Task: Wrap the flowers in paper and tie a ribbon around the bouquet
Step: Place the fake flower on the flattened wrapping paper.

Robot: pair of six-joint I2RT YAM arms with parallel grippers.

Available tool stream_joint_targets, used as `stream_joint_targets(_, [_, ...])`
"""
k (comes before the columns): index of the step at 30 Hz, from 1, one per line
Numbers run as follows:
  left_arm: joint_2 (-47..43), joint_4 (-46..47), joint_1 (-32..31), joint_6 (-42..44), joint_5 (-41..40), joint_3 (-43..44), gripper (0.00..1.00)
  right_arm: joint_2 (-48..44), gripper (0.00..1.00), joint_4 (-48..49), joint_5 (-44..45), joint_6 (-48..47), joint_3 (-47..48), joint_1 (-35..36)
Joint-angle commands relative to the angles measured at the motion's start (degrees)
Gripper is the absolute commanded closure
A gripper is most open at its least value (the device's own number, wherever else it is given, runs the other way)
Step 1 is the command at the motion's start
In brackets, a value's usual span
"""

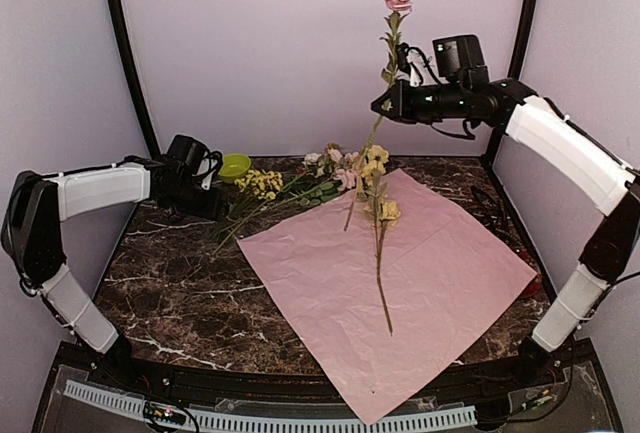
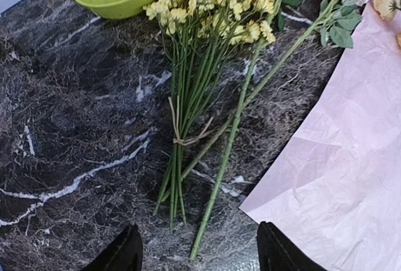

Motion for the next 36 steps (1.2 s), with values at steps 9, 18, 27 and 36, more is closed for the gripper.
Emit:
stream_joint_targets(9, [14.27, -1.89, 3.53, 3.05, 2.77, 10.48, 0.34, 0.37, 1.00, -24.59, -7.60, -9.92, -16.84, -4.82])
stream_joint_targets(18, [21.50, -1.02, 4.88, 4.54, 6.08, 14.34, 0.35, 13.74, 0.96, -17.97, -9.83, -8.27, -17.86, -11.28])
stream_joint_targets(27, [25.08, -0.21, 5.33, 5.91, 4.53, 16.36, 0.59, 16.06, 0.61, -15.66, -5.24, -6.41, -18.63, -11.52])
stream_joint_targets(36, [27.73, -0.59, 6.26, 7.08, 3.97, 17.96, 0.83, 9.62, 0.58, -16.71, -0.79, -6.12, -20.69, -11.51])
